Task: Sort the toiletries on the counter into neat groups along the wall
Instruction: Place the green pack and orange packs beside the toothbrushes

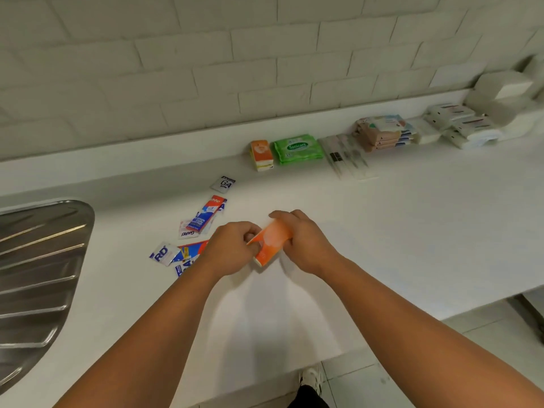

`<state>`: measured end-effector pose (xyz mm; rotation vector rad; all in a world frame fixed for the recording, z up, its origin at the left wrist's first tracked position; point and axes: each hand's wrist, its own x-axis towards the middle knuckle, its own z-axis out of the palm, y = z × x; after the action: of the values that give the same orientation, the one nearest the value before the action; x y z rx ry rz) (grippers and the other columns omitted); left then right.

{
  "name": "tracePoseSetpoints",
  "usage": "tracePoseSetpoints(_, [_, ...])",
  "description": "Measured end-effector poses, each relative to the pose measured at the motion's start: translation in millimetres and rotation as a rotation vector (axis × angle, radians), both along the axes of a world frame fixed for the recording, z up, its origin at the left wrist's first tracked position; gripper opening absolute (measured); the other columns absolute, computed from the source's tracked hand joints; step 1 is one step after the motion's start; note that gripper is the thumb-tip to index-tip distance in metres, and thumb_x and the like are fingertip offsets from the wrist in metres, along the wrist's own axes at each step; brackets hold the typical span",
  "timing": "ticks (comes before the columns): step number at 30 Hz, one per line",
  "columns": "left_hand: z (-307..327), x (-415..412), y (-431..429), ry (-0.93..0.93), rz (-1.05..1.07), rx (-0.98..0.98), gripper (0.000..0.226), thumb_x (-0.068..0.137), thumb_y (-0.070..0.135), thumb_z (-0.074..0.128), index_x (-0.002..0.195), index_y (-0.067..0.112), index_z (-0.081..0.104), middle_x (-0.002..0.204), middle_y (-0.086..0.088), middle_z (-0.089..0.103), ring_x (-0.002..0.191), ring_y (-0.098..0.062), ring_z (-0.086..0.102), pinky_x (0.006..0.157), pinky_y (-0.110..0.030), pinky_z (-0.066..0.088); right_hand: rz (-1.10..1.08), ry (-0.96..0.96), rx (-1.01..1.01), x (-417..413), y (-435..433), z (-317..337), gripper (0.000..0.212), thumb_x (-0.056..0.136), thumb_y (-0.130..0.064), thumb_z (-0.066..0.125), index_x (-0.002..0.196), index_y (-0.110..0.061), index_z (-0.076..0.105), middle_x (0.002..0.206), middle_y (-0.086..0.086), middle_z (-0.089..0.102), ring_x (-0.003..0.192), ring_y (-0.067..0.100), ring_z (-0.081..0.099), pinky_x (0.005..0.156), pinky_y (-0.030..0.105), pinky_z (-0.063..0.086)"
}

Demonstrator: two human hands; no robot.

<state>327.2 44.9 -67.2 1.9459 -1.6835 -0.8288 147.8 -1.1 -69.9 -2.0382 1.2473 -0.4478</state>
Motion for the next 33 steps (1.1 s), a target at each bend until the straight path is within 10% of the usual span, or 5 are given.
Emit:
tracePoseSetpoints(14, [-3.6,15.5,-175.8,0.341,0.478,-0.117,0.001,0.087,0.022,0.074,0.087,0.022,0.075,0.068,0.006,0.067,0.062,-0.014,0.058,0.070,-0.031,0.049,-0.287,-0.379,0.337,23.0,-180.8,6.2,0.029,0.099,-0.022,0.048,0.115,-0.004,0.064,0.118,0.017,0.065,0.109,0.032,0.060,0.088,0.030,0.044])
tracePoseSetpoints(17, [-9.8,23.6,-211.1,0.344,0.569,-0.098,0.016,0.086,0.024,0.072,0.070,0.025,0.073,0.064,0.003,0.067,0.062,-0.019,0.060,0.075,-0.041,0.057,-0.306,-0.502,0.526,39.5,-213.8,8.7,0.046,0.098,-0.043,0.048,0.112,-0.002,0.061,0.132,0.027,0.054,0.125,0.041,0.051,0.109,0.053,0.040])
tracePoseSetpoints(24, [-29.0,41.1,-272.6,0.304,0.603,-0.083,0.024,0.077,0.030,0.076,0.054,0.026,0.071,0.069,-0.010,0.074,0.077,-0.031,0.074,0.085,-0.048,0.059,-0.347,-0.499,0.685,70.3,-272.3,-4.8,0.086,0.084,-0.072,0.032,0.142,-0.010,0.046,0.141,0.006,0.053,0.127,0.025,0.050,0.114,0.046,0.034])
tracePoseSetpoints(29, [-34.5,38.1,-290.7,0.278,0.636,-0.057,0.016,0.077,0.024,0.080,0.064,0.022,0.071,0.076,-0.011,0.075,0.079,-0.031,0.074,0.084,-0.044,0.060,-0.316,-0.536,0.704,83.4,-295.8,-12.4,0.067,0.091,-0.069,0.033,0.091,-0.011,0.066,0.088,0.006,0.071,0.084,0.022,0.067,0.086,0.039,0.051])
tracePoseSetpoints(33, [-35.2,30.4,-291.4,0.206,0.659,-0.047,0.018,0.080,0.026,0.079,0.092,0.012,0.079,0.089,-0.008,0.076,0.087,-0.024,0.071,0.086,-0.033,0.057,-0.357,-0.527,0.675,93.9,-309.1,-13.0,0.053,0.099,-0.058,0.035,0.063,-0.020,0.046,0.058,-0.001,0.054,0.059,0.020,0.054,0.067,0.035,0.048])
